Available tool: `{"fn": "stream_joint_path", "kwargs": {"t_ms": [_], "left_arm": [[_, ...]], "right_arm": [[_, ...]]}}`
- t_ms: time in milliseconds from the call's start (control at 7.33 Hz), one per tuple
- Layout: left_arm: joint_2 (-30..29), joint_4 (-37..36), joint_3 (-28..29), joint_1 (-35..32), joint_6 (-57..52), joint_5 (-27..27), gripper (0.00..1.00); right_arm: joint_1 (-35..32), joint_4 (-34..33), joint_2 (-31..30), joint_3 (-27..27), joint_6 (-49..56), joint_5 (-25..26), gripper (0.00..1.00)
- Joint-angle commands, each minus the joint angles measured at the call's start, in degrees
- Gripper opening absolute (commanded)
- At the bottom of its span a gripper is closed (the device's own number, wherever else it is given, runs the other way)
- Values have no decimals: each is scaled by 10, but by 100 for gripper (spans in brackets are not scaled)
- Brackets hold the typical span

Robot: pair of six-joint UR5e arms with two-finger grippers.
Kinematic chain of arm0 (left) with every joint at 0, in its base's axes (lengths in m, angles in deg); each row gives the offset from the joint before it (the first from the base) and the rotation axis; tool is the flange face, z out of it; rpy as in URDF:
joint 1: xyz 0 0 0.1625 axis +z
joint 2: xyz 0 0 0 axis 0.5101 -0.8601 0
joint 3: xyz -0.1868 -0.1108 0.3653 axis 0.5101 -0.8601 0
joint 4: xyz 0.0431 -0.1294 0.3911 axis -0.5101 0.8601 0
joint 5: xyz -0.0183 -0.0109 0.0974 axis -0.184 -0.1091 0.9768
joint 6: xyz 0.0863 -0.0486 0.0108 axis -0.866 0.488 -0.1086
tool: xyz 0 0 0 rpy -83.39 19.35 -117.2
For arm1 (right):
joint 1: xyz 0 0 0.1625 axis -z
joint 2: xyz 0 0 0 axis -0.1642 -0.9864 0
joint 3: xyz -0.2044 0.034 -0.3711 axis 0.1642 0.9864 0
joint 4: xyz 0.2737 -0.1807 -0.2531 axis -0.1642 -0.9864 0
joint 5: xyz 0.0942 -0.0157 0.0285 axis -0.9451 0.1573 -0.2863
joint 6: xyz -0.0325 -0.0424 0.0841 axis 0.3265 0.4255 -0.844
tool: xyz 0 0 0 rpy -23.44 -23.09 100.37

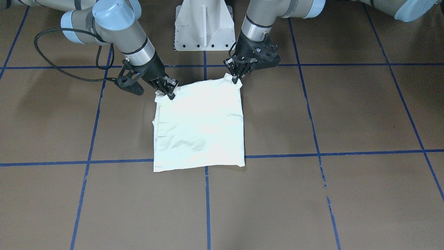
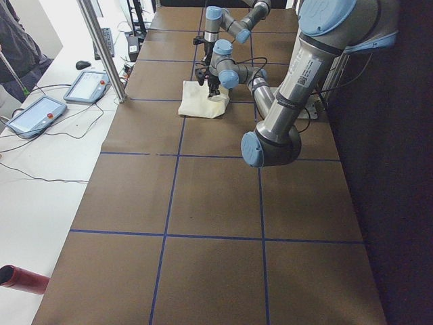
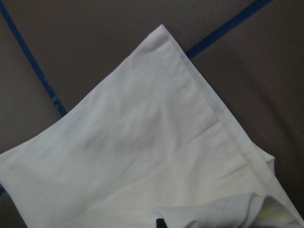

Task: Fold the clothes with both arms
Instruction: 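Lift the near edge and fold it toward the far edge with both grippers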

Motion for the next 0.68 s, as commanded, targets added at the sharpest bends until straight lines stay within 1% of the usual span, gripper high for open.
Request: {"fn": "stream_joint_path", "kwargs": {"t_ms": [0,136,273,409,545], "left_arm": [[-38,86,124,-52,-23,-6,0],[-46,90,142,-64,-34,-4,0],[-58,111,170,-64,-40,7,99],[-68,145,193,-65,-47,15,100],[-69,148,193,-65,-48,15,100]], "right_arm": [[-40,15,87,161,4,-6,0],[-54,25,106,206,5,-6,0],[-54,27,113,219,27,-6,99],[-57,40,116,218,28,-6,100],[-62,48,116,219,27,-8,100]]}}
